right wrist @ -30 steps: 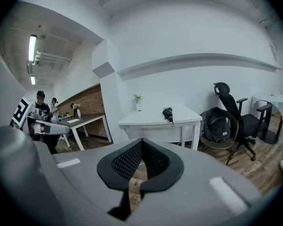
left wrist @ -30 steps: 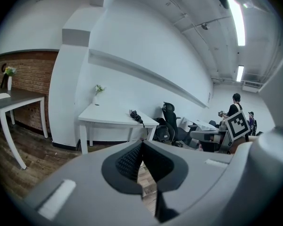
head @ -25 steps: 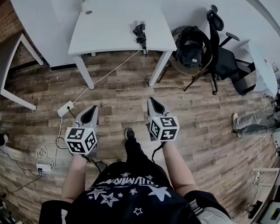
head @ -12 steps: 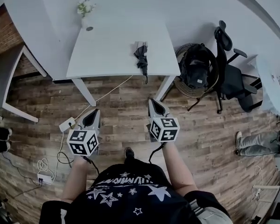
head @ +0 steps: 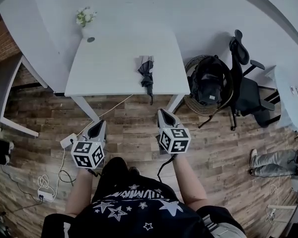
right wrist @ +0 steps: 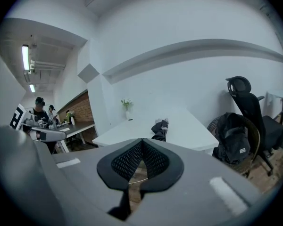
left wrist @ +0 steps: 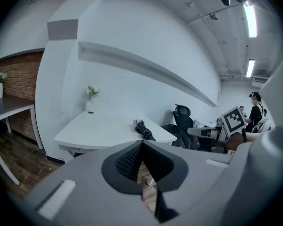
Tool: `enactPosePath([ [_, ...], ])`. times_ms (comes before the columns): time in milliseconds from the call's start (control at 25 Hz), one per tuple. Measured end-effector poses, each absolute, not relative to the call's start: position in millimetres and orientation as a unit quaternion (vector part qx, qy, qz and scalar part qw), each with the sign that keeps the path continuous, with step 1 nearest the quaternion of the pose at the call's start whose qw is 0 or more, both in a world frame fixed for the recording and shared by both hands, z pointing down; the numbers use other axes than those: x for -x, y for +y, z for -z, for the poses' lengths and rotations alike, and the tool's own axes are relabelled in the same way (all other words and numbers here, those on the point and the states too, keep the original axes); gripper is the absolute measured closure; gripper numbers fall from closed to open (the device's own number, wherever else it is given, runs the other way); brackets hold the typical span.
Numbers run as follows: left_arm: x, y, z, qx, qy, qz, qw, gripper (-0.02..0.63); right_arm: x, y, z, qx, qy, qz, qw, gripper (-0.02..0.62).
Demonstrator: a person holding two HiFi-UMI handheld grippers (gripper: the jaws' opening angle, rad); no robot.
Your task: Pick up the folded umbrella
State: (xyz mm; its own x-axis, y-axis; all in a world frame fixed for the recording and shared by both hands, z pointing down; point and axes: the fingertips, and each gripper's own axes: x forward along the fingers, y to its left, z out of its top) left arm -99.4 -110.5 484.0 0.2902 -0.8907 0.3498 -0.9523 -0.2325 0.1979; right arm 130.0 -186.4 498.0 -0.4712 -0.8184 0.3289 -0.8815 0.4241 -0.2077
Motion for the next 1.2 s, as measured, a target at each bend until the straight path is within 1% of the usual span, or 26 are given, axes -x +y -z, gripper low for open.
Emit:
enactPosePath([
  [200, 98.5, -142.7, -488.0, -0.788, -0.581, -0.086, 0.184, 0.603, -124.4, -209.3, -507.7, -0.51, -0.835, -0.186, 0.089, 0.578],
  [560, 106.6, -224.0, -510.0, -0.8, -0.559, -0.088, 0.202, 0.603, -114.0, -275.9, -523.9, -0.527, -0.821, -0.191, 0.103, 0.573],
  [640, 107.9, -245.9, -513.7, -0.803, -0.552, -0.089, 0.207, 0.603, -112.8, -295.9, -529.2, -0.533, -0.815, -0.199, 0.11, 0.55],
  [880, 120.1, -311.0, -514.5, -0.81, -0.538, -0.091, 0.216, 0.603, -99.1, -353.7, -541.6, -0.541, -0.801, -0.224, 0.128, 0.516],
  [960, 125.6, -327.9, -515.9, -0.812, -0.533, -0.093, 0.218, 0.603, -93.4, -370.5, -545.6, -0.544, -0.796, -0.231, 0.134, 0.49],
  [1200, 141.6, -372.0, -521.5, -0.814, -0.525, -0.093, 0.23, 0.603, -83.7, -408.4, -565.6, -0.553, -0.773, -0.263, 0.165, 0.352],
])
